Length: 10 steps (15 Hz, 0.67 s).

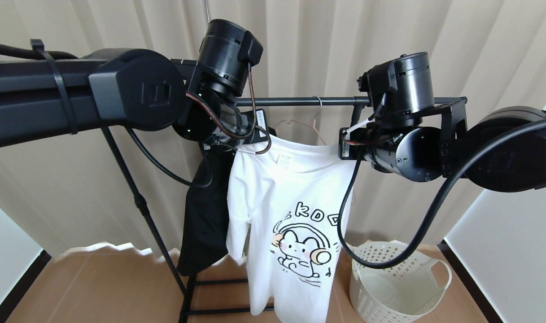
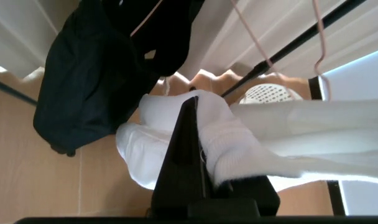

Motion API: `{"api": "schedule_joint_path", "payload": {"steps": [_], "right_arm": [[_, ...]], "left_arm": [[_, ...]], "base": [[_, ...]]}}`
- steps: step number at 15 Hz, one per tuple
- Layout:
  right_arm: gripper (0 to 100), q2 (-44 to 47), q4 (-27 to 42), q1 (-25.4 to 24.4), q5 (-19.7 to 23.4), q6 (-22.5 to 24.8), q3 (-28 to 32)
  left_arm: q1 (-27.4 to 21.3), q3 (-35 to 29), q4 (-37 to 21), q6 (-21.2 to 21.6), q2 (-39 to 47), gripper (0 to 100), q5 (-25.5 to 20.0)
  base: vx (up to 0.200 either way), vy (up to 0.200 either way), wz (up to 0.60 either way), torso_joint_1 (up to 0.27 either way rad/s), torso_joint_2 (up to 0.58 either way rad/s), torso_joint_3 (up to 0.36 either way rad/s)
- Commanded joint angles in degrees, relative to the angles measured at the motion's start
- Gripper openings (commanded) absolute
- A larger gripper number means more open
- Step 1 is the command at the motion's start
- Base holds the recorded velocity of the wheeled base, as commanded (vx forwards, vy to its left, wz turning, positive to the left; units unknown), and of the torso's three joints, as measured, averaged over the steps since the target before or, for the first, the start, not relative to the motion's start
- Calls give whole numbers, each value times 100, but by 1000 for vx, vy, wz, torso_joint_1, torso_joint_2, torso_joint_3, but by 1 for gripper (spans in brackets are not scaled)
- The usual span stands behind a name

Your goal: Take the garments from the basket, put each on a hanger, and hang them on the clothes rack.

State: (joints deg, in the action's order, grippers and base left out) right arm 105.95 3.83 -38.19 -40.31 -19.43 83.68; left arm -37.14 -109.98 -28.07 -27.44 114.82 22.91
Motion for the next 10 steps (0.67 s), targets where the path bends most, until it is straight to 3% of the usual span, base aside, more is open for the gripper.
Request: {"api": "schedule_joint_path", "payload": {"steps": [1, 10], "right_arm": [[0, -39, 4, -4, -3, 1, -27], [0, -66, -5, -4, -3, -8, -27]], "left_arm": [[-21, -129, 4, 2, 67, 0, 3], [-100, -164, 4, 107, 5, 0, 346]], "base": [[0, 0, 0, 0, 0, 0], [0, 0, 0, 0, 0, 0]]}}
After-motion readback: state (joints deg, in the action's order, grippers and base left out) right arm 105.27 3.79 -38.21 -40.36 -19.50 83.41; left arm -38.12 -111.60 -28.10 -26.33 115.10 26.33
